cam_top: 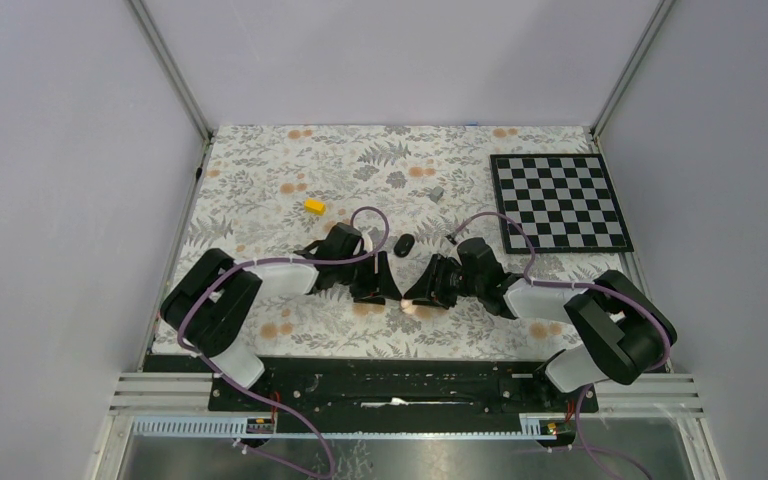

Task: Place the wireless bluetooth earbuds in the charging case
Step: Pick up the earbud from the center of the board.

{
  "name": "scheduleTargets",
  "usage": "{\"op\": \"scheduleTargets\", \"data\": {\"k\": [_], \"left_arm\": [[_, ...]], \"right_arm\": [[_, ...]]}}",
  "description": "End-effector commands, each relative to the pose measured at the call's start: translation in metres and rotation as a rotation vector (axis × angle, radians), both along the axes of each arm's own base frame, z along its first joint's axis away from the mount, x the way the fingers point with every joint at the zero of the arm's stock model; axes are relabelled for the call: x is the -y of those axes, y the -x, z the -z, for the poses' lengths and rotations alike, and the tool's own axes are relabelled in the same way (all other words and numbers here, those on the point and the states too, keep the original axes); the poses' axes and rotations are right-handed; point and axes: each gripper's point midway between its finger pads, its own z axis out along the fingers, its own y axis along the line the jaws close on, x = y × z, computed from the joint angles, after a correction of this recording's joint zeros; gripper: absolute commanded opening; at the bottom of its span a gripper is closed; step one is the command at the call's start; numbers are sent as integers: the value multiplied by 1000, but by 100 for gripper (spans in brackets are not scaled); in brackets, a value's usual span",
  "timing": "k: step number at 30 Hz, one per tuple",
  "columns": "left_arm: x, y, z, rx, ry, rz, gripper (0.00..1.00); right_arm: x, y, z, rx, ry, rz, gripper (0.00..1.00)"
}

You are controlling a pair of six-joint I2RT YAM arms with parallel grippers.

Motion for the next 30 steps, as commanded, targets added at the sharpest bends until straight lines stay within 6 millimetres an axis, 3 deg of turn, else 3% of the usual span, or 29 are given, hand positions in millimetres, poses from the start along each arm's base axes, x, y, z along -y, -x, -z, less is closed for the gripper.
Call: {"op": "scheduleTargets", "data": {"k": [1, 18, 26, 30], "left_arm": [[0, -5, 9, 22, -37, 8, 59], [9, -2, 7, 10, -18, 44, 59], [12, 0, 0, 18, 5, 60, 59], [13, 2, -1, 15, 10, 68, 58]], "right_arm": [[-3, -5, -12, 37, -33, 2, 45], [-3, -3, -11, 37, -33, -8, 45], [-2, -2, -10, 32, -33, -1, 30], [-4, -2, -11, 29, -47, -7, 39]]}}
